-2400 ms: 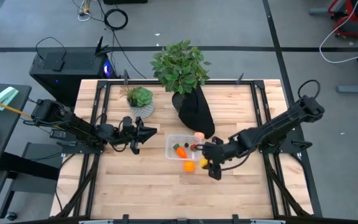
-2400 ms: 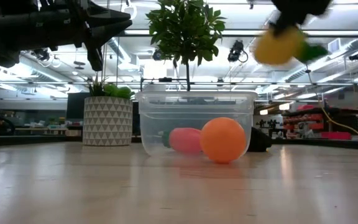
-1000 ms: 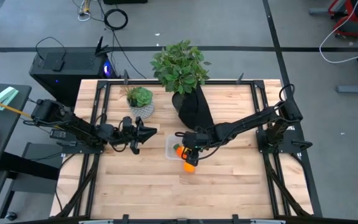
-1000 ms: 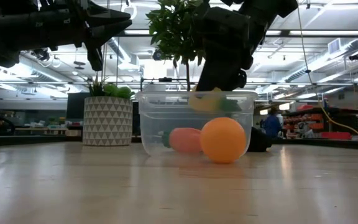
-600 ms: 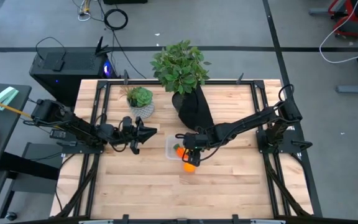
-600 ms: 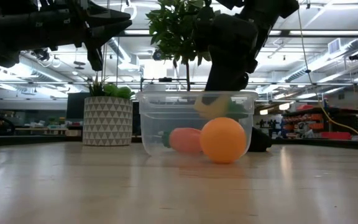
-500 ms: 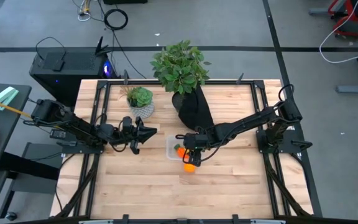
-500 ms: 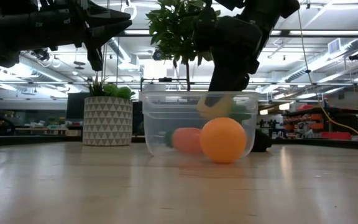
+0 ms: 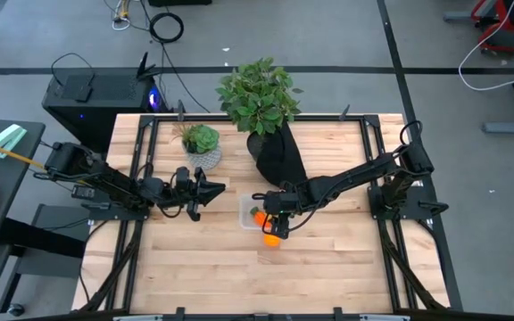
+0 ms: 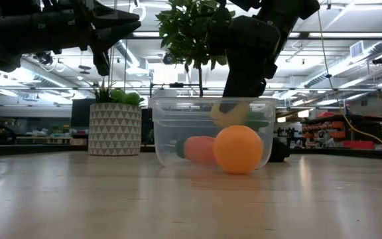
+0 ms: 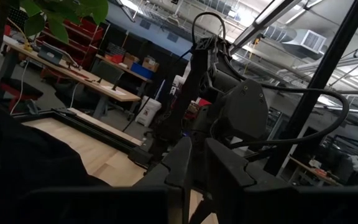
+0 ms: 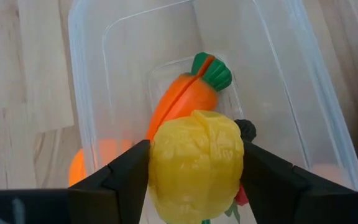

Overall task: Pick and placing Produce into tupperware
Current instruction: Put the yellow pineapple into the transparent bin, then put the orange into the transparent bin

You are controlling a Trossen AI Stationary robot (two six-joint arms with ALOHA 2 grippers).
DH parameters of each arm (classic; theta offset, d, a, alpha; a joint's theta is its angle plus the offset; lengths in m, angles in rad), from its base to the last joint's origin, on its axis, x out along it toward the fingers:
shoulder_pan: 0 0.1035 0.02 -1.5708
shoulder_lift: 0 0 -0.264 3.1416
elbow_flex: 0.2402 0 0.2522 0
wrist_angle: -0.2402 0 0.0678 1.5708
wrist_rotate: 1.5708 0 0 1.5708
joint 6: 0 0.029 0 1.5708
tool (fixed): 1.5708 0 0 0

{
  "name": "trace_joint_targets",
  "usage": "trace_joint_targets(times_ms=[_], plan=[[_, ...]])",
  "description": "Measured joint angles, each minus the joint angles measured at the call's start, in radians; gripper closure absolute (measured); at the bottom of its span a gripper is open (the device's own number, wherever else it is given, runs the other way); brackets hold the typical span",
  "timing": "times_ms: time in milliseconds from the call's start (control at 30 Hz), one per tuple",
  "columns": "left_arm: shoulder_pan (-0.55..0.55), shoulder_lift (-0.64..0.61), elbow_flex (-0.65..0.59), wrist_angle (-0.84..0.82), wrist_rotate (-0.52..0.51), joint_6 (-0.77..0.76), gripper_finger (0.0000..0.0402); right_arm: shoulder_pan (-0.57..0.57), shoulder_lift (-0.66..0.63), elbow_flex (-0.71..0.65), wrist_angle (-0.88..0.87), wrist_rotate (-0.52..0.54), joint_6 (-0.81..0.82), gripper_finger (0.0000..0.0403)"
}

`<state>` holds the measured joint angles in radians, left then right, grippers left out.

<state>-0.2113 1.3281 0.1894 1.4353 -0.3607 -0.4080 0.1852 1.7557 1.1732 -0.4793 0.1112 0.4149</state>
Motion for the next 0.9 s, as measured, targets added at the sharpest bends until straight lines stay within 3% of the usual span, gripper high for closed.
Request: trace_joint_targets(times_ms=[200,500,700,900], plan=[[0.0,0.0,0.0,0.0,0.0,0.0,0.035,0.0,0.0,0.0,0.0,0.0,0.0,0.0144],[0.0,0.0,0.0,-0.001,0.0,0.001,0.035,0.0,0.0,0.009,0.022,0.0,0.0,0.0142],[0.0,0.0,0.0,-0.002,0.0,0.0,0.0352,0.005,-0.01,0.092,0.014,-0.005,-0.047,0.0142],[0.0,0.0,0.0,-0.007,0.003,0.0,0.0352,0.043,-0.038,0.214,-0.146,-0.034,-0.085,0.0149]])
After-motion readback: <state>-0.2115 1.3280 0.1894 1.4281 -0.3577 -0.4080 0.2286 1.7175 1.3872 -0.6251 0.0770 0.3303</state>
